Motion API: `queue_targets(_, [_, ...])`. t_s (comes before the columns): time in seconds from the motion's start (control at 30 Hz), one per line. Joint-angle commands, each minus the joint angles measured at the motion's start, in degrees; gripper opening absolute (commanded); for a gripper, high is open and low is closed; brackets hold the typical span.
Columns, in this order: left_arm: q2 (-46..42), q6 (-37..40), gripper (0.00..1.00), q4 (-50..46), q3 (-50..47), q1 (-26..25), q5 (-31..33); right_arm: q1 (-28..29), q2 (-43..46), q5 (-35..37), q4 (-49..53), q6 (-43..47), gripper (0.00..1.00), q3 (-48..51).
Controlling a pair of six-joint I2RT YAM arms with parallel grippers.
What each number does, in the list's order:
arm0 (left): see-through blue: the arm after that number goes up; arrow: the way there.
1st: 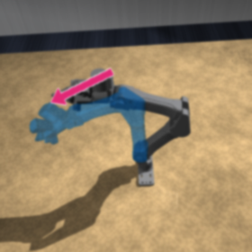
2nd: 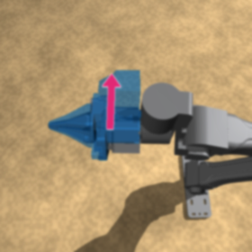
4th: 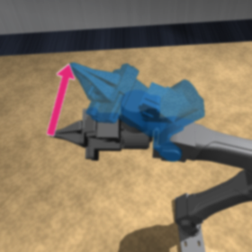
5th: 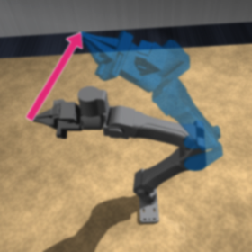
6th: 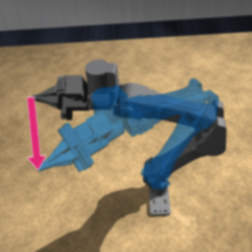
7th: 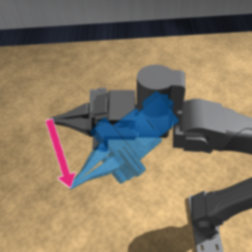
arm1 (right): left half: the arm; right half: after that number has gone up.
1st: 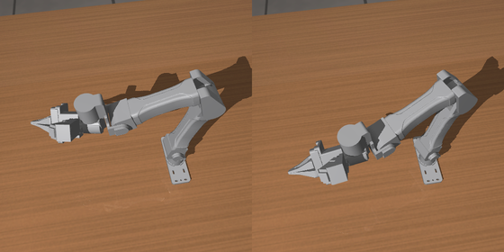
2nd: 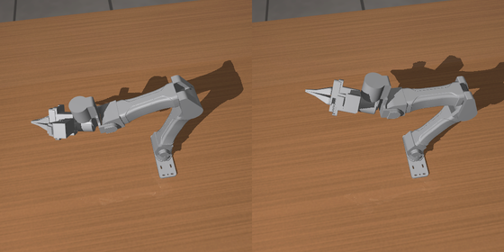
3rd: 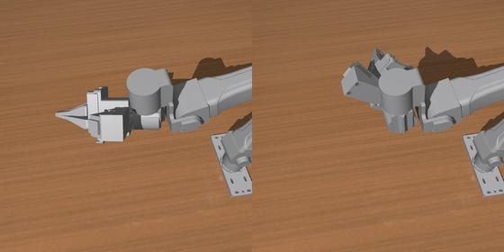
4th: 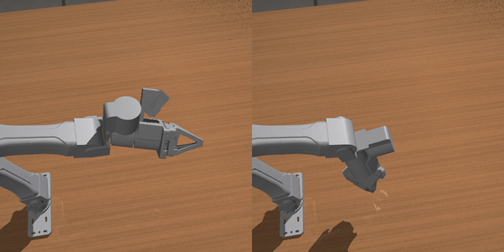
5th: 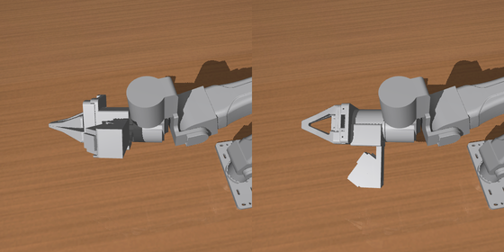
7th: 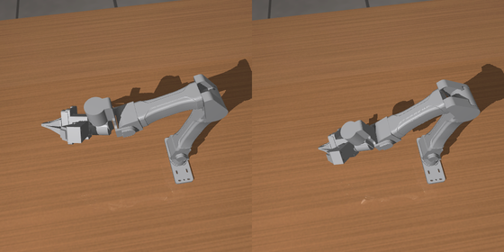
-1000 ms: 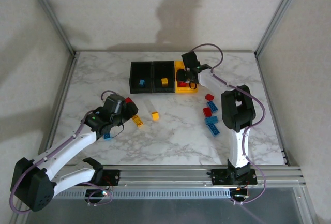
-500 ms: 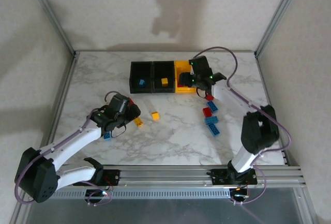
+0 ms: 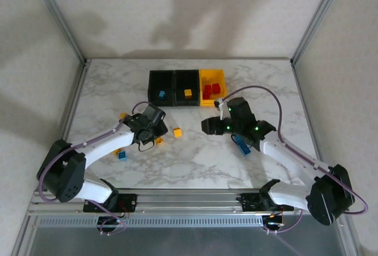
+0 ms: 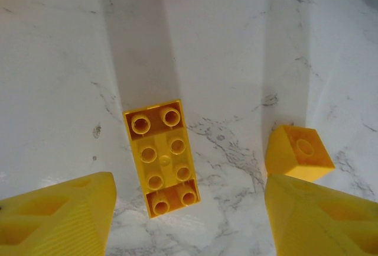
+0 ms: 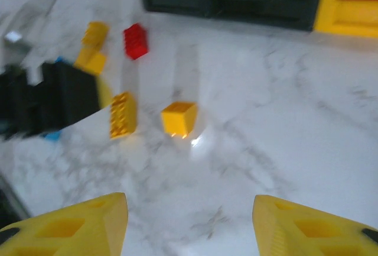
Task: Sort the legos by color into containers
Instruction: Pick up the lego from the center of the table, then place the lego in the container.
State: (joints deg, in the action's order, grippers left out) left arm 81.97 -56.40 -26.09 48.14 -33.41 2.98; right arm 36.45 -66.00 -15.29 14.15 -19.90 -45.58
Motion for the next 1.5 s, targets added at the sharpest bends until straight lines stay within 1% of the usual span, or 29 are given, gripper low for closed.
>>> queue_targets(0.0, [3.3, -1.7, 0.67, -3.1, 2.1, -1.5, 2.9, 1.9, 2.7, -4.5, -2.7, 0.7, 0.58, 2.6])
queue_targets(0.2, [8.1, -1.8, 0.68, -4.2, 4.0, -2.7, 5.8, 2.4, 3.7, -4.3, -2.8, 0.4, 0.58, 4.1])
queue_targets(0.37, [11.0, -2.0, 0.64, -4.2, 4.2, -2.8, 7.6, 2.4, 3.9, -4.2, -3.0, 0.6, 0.58, 4.0])
queue_targets(0.6, [13.1, -0.9, 0.51, -2.2, 3.7, -2.8, 7.5, 2.4, 3.9, -3.2, -3.0, 0.4, 0.58, 4.1])
queue_targets(0.73, [12.3, 0.0, 0.40, -1.1, 3.6, -2.8, 6.8, 2.4, 4.0, -2.9, -4.2, -0.8, 0.58, 5.4])
queue_targets(0.77, [12.0, 0.2, 0.35, -1.2, 3.8, -2.8, 6.9, 2.4, 4.2, -3.1, -4.8, -1.2, 0.58, 6.0])
queue_targets(0.87, [11.1, 0.9, 0.34, -1.7, 4.6, -2.8, 7.2, 2.4, 5.1, -2.9, -5.8, -2.0, 0.58, 7.1])
queue_targets(0.97, [10.0, 1.7, 0.34, -2.3, 6.2, -2.8, 7.0, 2.4, 5.9, -1.5, -5.3, -2.6, 0.58, 7.8])
queue_targets(1.17, [10.3, 3.9, 0.35, -3.8, 13.9, -2.8, 7.0, 2.3, 8.3, 0.0, -6.5, -5.0, 0.58, 10.9])
queue_targets(1.3, [14.1, 6.3, 0.34, -4.8, 22.0, -2.7, 6.9, 2.3, 9.6, 3.5, -7.7, -7.2, 0.58, 12.1])
queue_targets(1.47, [21.7, 8.8, 0.34, -5.3, 34.5, -2.3, 7.2, 2.3, 9.6, 4.1, -10.0, -9.1, 0.58, 13.4])
